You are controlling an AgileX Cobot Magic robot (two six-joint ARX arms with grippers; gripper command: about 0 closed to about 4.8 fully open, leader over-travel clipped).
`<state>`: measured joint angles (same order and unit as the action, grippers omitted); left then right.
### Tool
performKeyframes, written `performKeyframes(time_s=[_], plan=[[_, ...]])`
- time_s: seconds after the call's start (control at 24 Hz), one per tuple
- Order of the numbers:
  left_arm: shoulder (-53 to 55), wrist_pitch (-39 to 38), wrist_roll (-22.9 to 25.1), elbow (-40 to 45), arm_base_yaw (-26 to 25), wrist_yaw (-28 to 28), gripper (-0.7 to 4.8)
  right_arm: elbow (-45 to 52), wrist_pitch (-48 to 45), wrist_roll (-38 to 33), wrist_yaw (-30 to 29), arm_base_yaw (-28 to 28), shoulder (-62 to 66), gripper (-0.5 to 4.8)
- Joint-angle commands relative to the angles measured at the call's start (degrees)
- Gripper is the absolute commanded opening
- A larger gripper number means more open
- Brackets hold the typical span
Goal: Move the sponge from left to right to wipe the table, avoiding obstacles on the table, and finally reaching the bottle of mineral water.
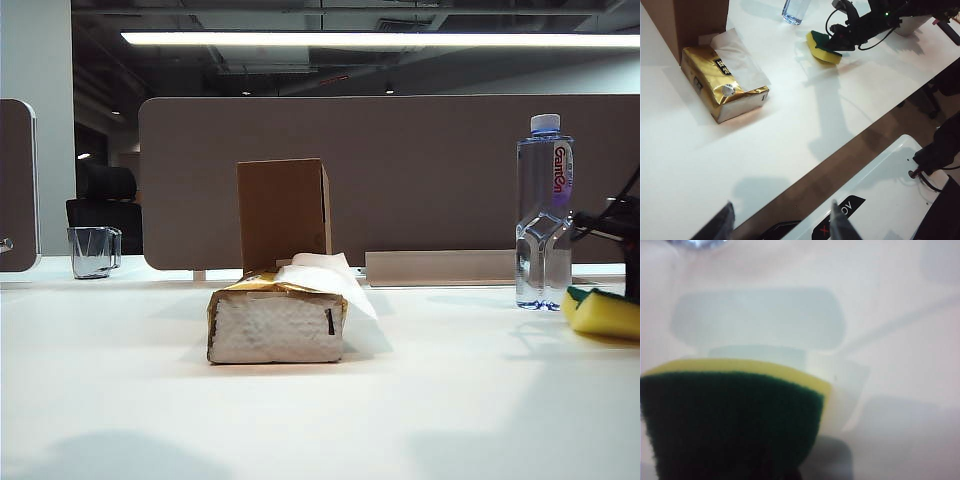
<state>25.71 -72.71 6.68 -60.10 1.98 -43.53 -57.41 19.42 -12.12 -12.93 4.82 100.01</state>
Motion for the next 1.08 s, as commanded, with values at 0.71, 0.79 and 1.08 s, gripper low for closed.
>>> performKeyframes(time_s=[0.71,0.79,1.08], plan=[[0.0,-0.1,0.2,-0.3,0.1,-0.5,2.46,-8.0,4.7,0.1,0.0,0.1,3.8,1.32],[0.0,-0.1,0.2,-0.3,0.1,-0.5,2.46,-8.1,4.7,0.1,-0.1,0.1,2.0,1.75],[0.0,-0.1,0.1,-0.3,0.1,-0.5,2.46,-9.1,4.3,0.1,-1.0,0.1,-1.0,2.57]])
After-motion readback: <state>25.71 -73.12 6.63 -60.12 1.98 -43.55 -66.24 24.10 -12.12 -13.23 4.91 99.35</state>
